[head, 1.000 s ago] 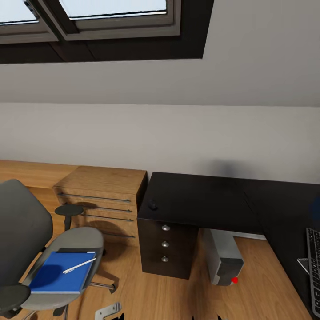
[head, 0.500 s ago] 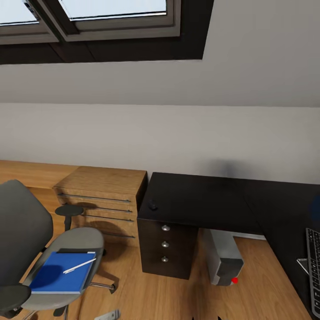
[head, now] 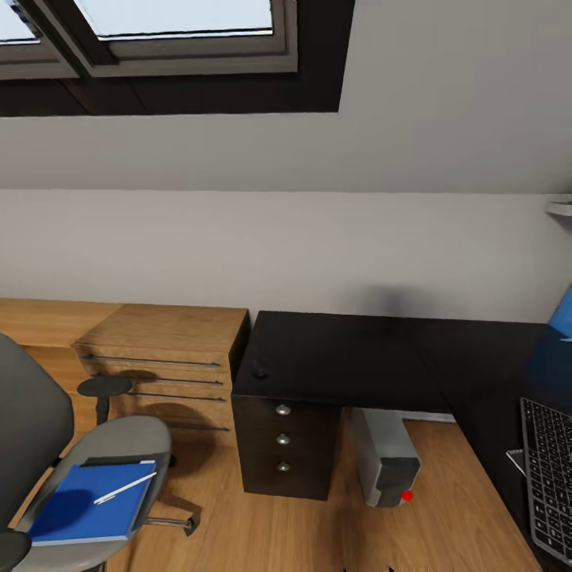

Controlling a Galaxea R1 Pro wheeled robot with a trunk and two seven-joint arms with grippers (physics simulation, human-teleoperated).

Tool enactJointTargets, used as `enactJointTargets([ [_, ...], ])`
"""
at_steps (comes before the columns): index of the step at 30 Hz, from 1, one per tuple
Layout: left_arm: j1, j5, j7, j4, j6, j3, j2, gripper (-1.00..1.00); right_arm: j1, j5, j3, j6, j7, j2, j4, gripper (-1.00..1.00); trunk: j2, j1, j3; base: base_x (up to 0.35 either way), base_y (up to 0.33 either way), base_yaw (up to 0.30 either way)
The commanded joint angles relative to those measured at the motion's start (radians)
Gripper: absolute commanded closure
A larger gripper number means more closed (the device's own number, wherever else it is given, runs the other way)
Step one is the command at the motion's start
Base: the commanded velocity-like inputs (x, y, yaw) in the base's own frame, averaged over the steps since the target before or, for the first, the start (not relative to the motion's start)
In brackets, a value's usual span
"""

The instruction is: In the bedroom, organize the workspace by keeping the computer under the desk, ensuring the monitor is on the desk, placing the keyboard on the desk next to the monitor, placing the mouse on the desk next to the keyboard, moving the folder from the swivel chair onto the desk next to the mouse, stacking the notebook on top of the folder with the pen on top of the notebook, and positioning the swivel chair next to the desk.

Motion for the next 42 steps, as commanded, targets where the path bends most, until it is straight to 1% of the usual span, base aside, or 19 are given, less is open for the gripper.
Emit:
enactJointTargets([
  [1,-0.001,-0.008,0.008,0.007,-0.009,-0.007,0.002,-1.00,-0.001,-0.010,0.009,-0.005,-0.005,0.000,0.008,-1.00,-0.001,0.000,0.000,0.000,0.145,-0.227],
  [3,0.000,-0.019,0.008,0.014,-0.013,-0.007,-0.001,-1.00,-0.001,-0.011,0.009,-0.005,-0.005,0.002,0.012,-1.00,-0.001,0.000,0.002,0.000,0.203,-0.232],
  [6,-0.001,-0.026,0.007,0.020,-0.015,-0.008,-0.004,-1.00,-0.001,-0.011,0.009,-0.006,-0.005,0.002,0.015,-1.00,-0.001,0.000,0.005,0.002,0.260,-0.239],
  [10,0.000,-0.028,0.007,0.027,-0.016,-0.009,-0.009,-1.00,-0.001,-0.011,0.009,-0.006,-0.005,0.003,0.016,-1.00,-0.001,0.000,0.009,0.068,0.283,-0.244],
  [14,0.000,-0.031,0.007,0.037,-0.019,-0.010,-0.015,-1.00,-0.001,-0.012,0.009,-0.006,-0.004,0.003,0.017,-1.00,-0.001,0.000,0.013,0.225,0.145,-0.251],
  [22,-0.001,-0.032,0.008,0.041,-0.021,-0.009,-0.017,-1.00,-0.001,-0.013,0.009,-0.006,-0.004,0.003,0.017,-1.00,-0.001,0.000,0.018,0.123,0.033,-0.265],
  [42,-0.001,-0.030,0.010,0.043,-0.023,-0.007,-0.016,-1.00,-0.001,-0.014,0.009,-0.006,-0.004,0.003,0.017,-1.00,-0.001,0.000,0.024,0.007,0.002,-0.283],
])
